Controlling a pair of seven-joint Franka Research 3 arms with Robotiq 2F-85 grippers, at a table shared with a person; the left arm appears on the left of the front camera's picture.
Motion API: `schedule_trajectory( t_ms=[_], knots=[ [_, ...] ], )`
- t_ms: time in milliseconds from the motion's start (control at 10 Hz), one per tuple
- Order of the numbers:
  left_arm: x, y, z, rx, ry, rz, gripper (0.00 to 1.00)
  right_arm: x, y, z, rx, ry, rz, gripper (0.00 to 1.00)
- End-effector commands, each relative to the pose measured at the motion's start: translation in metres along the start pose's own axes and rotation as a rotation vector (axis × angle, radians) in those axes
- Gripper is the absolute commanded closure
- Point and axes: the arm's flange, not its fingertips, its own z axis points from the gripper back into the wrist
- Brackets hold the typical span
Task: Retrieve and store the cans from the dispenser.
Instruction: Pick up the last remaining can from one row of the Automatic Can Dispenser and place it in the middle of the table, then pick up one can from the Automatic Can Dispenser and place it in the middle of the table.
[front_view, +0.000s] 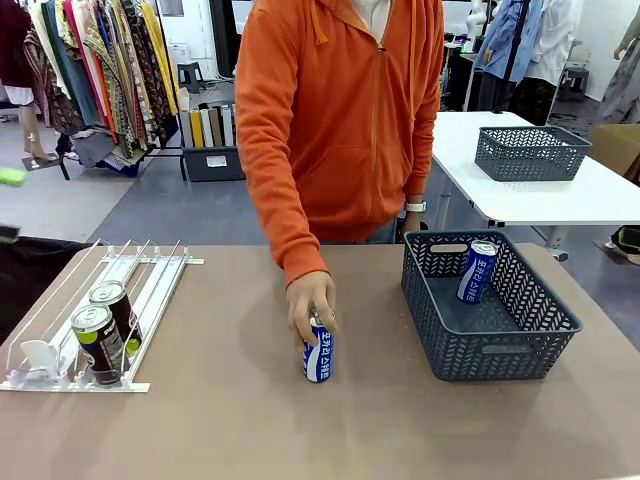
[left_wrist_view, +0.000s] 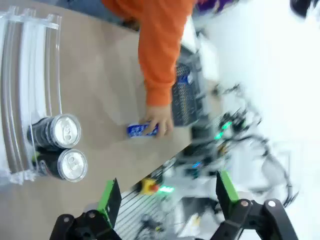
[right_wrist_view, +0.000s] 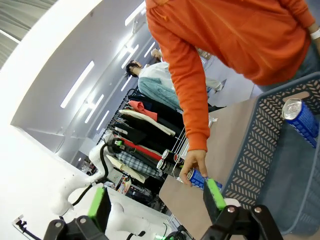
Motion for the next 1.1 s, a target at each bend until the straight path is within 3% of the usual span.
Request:
schedule_trajectory(
  t_ms=[0, 100, 200, 1000],
  knots=[
    [-0.027, 0.064, 0.011, -0.164, -0.159, 0.099, 0.00, 0.004, 0.004, -0.003, 0.010, -0.017, -0.009, 0.00],
    [-0.034, 0.084, 0.019, -0.191, -0.119, 0.105, 0.00, 0.004, 0.004, -0.003, 0.010, -0.017, -0.009, 0.00],
    [-0.019, 0.042, 0.018, -0.083, -0.091, 0.085, 0.00, 0.004, 0.004, -0.003, 0.010, -0.017, -0.009, 0.00],
    [-0.019, 0.042, 0.018, -0.083, -0.091, 0.085, 0.00, 0.004, 0.004, -0.003, 0.010, -0.017, -0.009, 0.00]
  ],
)
